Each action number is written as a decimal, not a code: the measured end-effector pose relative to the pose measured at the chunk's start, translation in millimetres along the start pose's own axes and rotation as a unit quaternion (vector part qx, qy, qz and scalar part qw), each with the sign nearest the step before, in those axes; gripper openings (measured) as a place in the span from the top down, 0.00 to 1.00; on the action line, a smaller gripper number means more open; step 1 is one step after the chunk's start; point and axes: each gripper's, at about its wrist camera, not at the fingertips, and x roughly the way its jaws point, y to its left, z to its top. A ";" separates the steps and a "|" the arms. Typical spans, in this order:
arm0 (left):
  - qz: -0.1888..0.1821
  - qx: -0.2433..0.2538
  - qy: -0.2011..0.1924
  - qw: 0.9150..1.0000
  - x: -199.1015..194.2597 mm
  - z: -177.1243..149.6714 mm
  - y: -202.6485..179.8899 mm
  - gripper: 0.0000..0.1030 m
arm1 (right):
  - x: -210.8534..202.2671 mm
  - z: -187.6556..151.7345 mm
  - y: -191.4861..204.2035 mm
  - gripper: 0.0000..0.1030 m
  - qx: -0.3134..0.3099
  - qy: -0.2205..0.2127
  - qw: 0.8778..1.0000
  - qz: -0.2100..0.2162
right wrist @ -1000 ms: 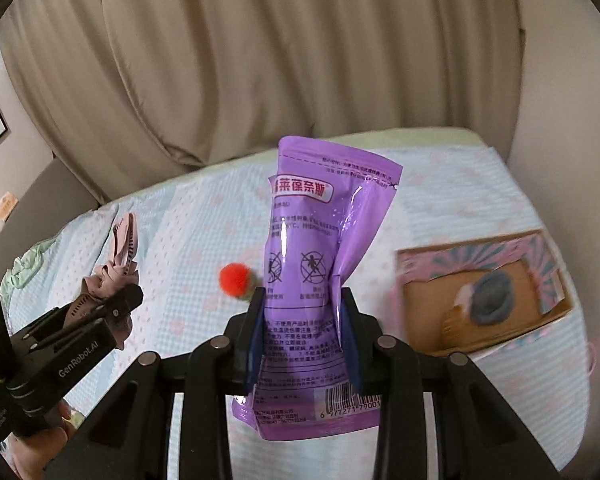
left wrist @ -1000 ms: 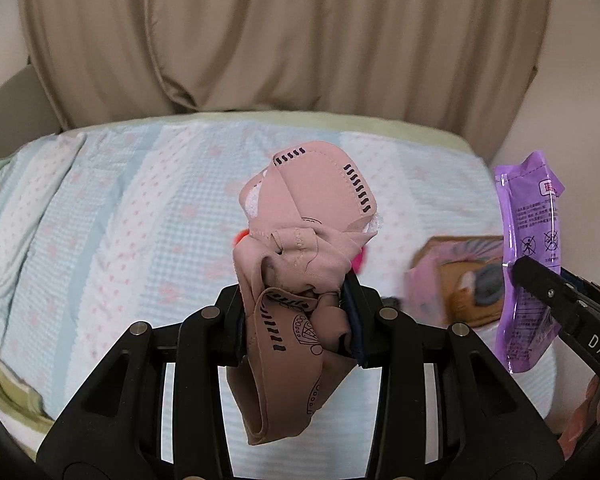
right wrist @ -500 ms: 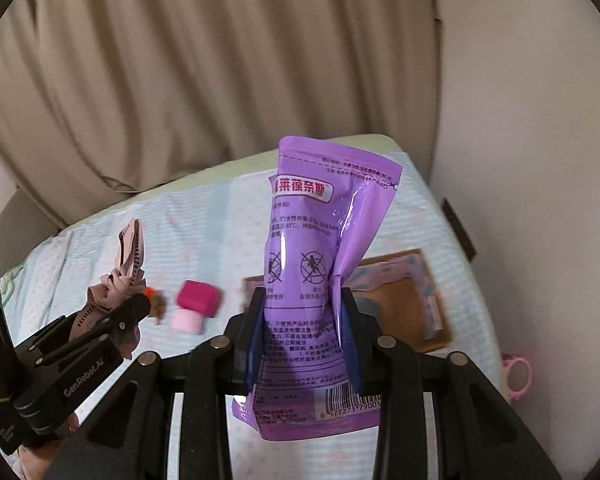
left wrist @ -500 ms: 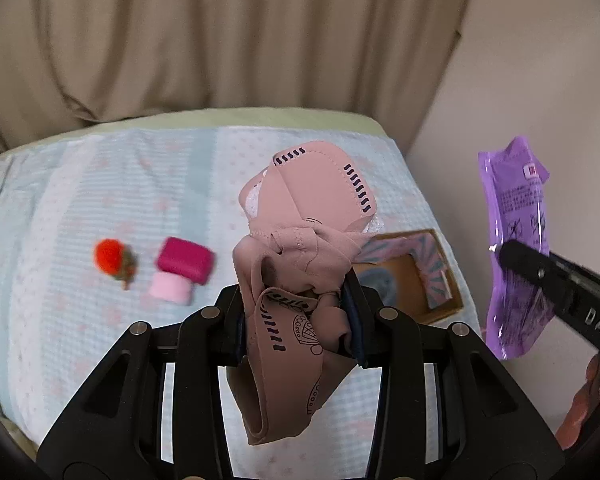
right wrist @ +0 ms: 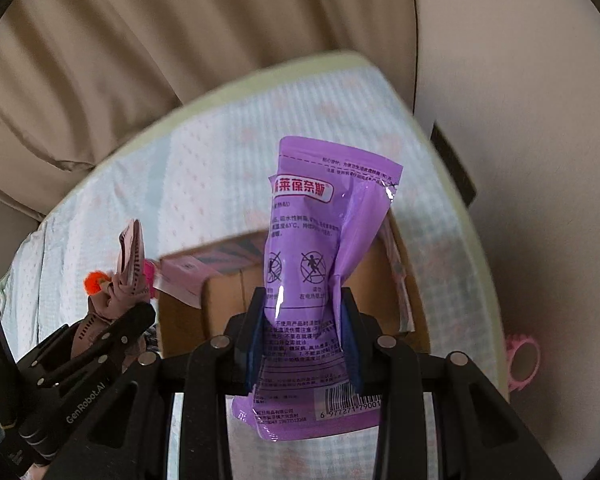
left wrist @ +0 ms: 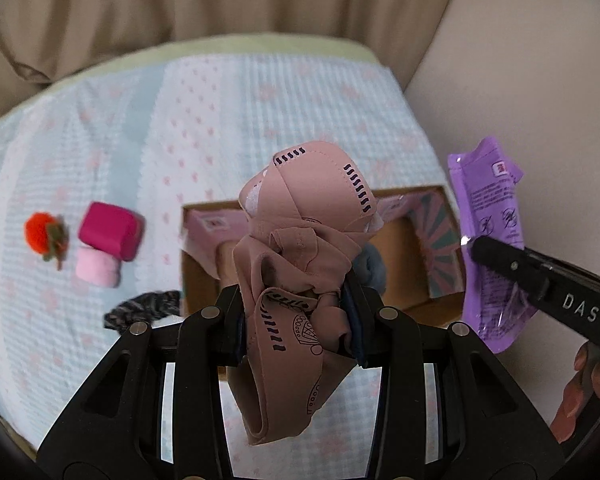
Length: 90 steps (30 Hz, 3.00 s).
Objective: Organize soft objects
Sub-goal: 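Lift and carry the sandal and purple packet over the cardboard box, then open both tools to release the sandal and packet into the box, then move both tools back toward the orange pompom and pink towel roll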
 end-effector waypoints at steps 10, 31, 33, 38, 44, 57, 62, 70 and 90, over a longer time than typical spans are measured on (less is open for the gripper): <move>0.025 0.036 0.101 0.994 117.6 -0.2 -9.4 0.67 | 93.7 6.6 -23.3 0.70 0.009 0.101 0.995 0.007; 0.035 0.065 0.164 0.984 140.1 -12.3 9.1 0.00 | 108.7 14.3 -31.2 0.00 0.000 0.117 0.993 0.017; 0.036 0.062 0.162 0.984 136.3 -11.5 10.5 0.00 | 103.9 14.2 -30.1 0.00 -0.001 0.112 0.993 0.018; 0.035 0.059 0.156 0.985 125.9 -9.3 11.8 0.00 | 91.1 13.7 -26.9 0.00 -0.001 0.101 0.995 0.015; 0.038 0.071 0.116 0.990 84.9 -2.2 5.3 0.00 | 47.8 14.3 -12.3 0.00 -0.012 0.070 0.997 0.012; 0.030 0.054 -0.015 0.998 -76.9 -2.7 7.2 0.00 | -102.3 -19.8 44.4 0.00 -0.058 -0.046 0.997 -0.011; 0.037 0.045 -0.070 0.996 -150.2 -19.2 23.9 0.00 | -160.5 -43.3 76.1 0.00 -0.077 -0.099 0.992 -0.011; 0.062 0.027 -0.148 0.987 -240.5 -48.7 70.5 0.00 | -211.4 -78.5 125.3 0.00 -0.098 -0.157 0.983 -0.003; 0.069 -0.014 -0.152 0.986 -274.5 -67.8 273.7 0.00 | -148.5 -113.5 286.2 0.00 -0.085 -0.168 0.982 -0.002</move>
